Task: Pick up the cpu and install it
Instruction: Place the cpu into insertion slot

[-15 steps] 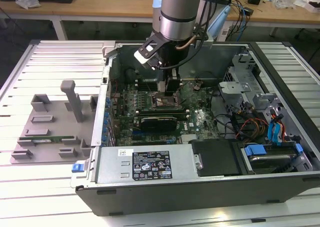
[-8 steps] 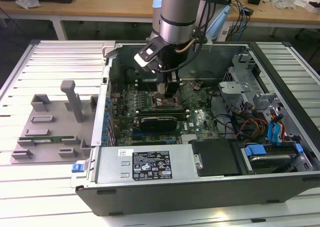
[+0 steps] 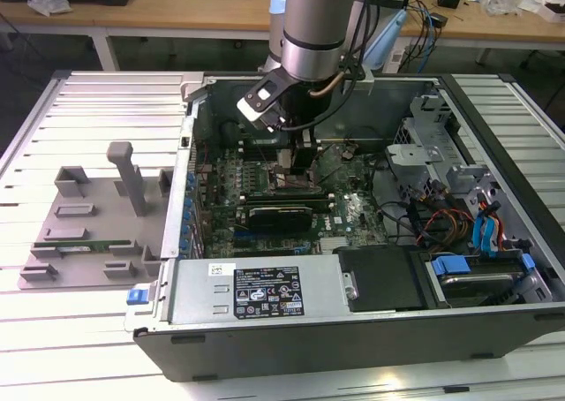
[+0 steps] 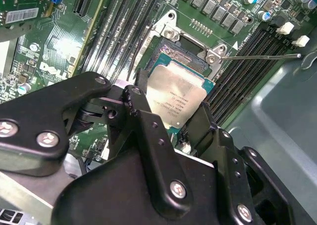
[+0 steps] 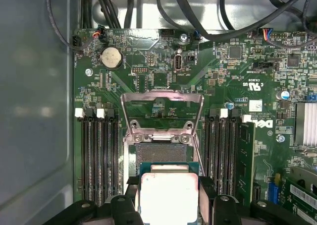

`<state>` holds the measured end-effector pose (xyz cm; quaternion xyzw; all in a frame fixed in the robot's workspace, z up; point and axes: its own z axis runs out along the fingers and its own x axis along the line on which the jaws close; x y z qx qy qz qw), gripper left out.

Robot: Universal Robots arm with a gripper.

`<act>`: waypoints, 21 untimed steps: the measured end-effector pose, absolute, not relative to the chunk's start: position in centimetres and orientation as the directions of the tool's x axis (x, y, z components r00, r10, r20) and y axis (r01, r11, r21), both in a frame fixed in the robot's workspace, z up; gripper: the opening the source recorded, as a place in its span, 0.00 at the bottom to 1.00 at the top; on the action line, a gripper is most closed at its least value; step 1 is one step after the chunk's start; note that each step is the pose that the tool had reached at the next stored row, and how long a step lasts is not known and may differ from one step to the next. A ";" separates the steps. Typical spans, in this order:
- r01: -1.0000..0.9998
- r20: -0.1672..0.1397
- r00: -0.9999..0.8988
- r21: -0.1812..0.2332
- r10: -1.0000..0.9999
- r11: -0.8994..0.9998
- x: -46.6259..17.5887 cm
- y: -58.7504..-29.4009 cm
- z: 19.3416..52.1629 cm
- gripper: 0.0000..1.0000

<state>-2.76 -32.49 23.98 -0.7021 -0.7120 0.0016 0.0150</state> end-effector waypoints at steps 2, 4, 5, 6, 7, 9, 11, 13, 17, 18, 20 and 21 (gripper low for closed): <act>1.000 0.019 -0.014 -0.023 1.000 0.014 -2.8 -32.5 23.9 0.55; 1.000 0.019 -0.014 -0.023 1.000 0.014 -2.8 -32.5 23.8 0.55; 1.000 0.019 -0.014 -0.023 1.000 0.014 -2.8 -32.5 23.8 0.55; 1.000 0.019 -0.014 -0.023 1.000 0.014 -2.8 -32.5 23.8 0.55; 1.000 0.019 -0.014 -0.023 1.000 0.014 -2.8 -32.5 23.7 0.55; 1.000 0.019 -0.014 -0.023 1.000 0.014 -2.8 -32.5 23.5 0.55; 1.000 -0.020 -0.014 -0.024 1.000 0.013 -2.8 -31.6 21.2 0.55; 1.000 -0.020 -0.014 -0.024 1.000 0.013 -2.8 -31.4 20.9 0.55; 1.000 -0.020 -0.014 -0.024 1.000 0.013 -2.8 -31.3 20.4 0.55; 1.000 -0.020 -0.014 -0.024 1.000 0.013 -2.8 -31.3 20.2 0.55; 1.000 -0.020 -0.014 -0.024 1.000 0.013 -2.8 -31.3 20.1 0.55; 1.000 -0.020 -0.014 -0.024 1.000 0.013 -2.8 -31.3 20.0 0.55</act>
